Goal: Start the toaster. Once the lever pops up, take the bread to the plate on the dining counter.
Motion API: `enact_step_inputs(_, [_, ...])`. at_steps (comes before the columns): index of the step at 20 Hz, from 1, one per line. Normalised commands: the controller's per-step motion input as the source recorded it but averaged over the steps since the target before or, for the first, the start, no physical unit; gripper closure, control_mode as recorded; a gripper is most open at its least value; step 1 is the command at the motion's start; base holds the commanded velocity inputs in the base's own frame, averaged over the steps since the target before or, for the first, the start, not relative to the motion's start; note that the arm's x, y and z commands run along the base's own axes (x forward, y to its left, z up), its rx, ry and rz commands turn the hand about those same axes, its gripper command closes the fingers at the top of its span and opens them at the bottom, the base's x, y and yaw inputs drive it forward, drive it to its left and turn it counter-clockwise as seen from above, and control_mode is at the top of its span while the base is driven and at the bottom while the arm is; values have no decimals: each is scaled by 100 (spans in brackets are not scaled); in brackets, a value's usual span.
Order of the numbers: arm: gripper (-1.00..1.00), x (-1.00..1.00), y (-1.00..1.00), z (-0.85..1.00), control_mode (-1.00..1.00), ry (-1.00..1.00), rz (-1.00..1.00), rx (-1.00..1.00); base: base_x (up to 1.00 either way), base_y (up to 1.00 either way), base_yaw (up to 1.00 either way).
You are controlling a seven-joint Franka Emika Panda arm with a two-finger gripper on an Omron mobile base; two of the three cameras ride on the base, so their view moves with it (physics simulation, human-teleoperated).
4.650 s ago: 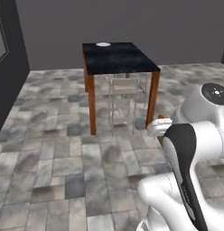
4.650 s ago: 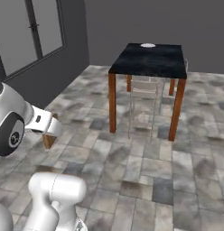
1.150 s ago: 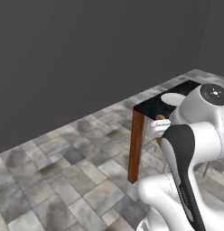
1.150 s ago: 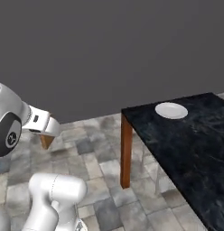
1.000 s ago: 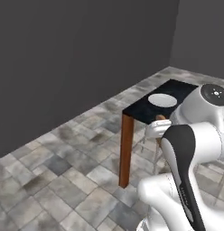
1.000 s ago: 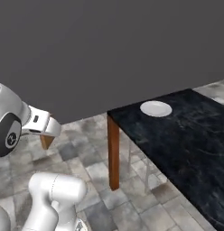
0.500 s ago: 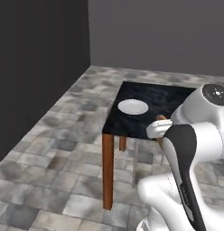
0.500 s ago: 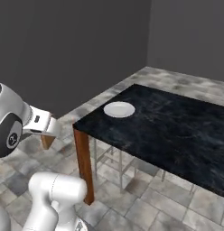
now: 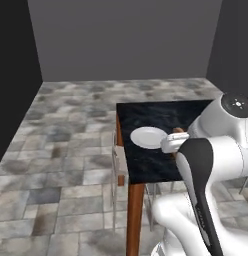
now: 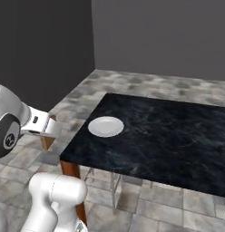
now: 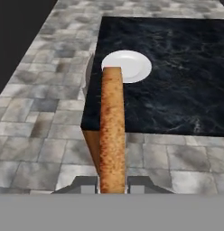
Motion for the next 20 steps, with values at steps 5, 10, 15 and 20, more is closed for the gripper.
enact_step_inputs(5, [100, 0, 0, 0, 100, 0, 0, 0, 75, 8, -18])
enact_step_inputs(10, [100, 0, 0, 0, 100, 0, 0, 0, 50, -7, -10])
enact_step_inputs(15, [100, 0, 0, 0, 100, 0, 0, 0, 41, -26, -4])
enact_step_inputs(20, [100, 0, 0, 0, 100, 0, 0, 0, 52, -4, -18])
